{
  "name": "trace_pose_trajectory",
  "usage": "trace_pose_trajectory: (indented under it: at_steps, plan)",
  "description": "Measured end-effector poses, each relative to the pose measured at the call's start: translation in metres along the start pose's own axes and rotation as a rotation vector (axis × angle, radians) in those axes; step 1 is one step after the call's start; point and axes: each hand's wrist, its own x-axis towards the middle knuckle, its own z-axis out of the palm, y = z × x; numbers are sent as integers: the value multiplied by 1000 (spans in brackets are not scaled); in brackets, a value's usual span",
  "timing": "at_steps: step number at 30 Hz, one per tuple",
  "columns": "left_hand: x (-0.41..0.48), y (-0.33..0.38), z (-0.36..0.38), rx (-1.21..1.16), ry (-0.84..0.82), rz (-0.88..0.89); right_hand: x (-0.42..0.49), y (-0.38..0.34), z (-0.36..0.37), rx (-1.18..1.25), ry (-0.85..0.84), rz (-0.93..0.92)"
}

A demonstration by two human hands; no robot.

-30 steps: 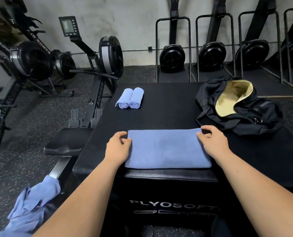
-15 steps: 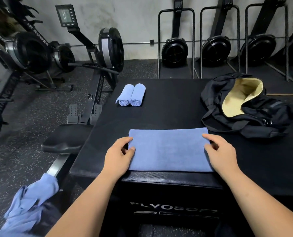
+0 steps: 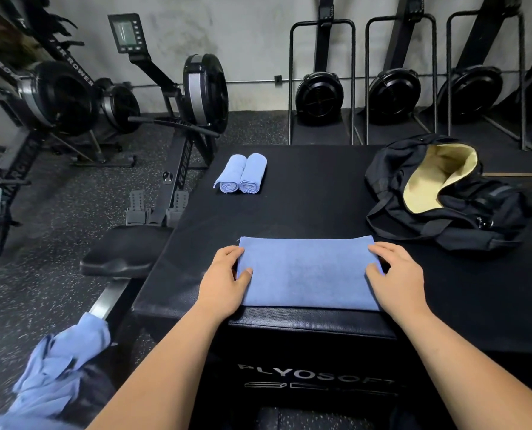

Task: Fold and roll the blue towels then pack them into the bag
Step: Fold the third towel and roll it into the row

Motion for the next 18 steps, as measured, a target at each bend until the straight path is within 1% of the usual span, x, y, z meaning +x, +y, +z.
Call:
trace_pose_trajectory:
  at_steps: [2,4,6,7,8,10,11,12,13,15,18]
  plan:
    - [0,2,0,-12,44,-10,2,1,-1,-12,-14,20]
    - [-2,7,1,10,144,-9,5,1,-2,-84,-16,12]
    - [-4,19,7,178,282,100,4,-11,1,-249,17,-61]
    - [-3,29,12,258,295,183,2,-23,6,-311,14,-125]
    - [-1,41,20,309,247,246,-1,-36,13,-339,-34,-201]
    - [2,63,41,363,15,280,-6,-57,33,-370,-278,-342]
    - [3,68,50,425,-98,273,-9,-60,42,-426,-402,-398]
    - [4,68,56,513,-178,260,-10,-59,46,-505,-489,-425]
    - [4,64,56,600,-234,241,-10,-54,45,-563,-539,-419]
    - [2,50,49,702,-280,215,-6,-38,34,-599,-542,-365]
    - [0,37,43,754,-257,198,-4,-25,22,-655,-471,-318]
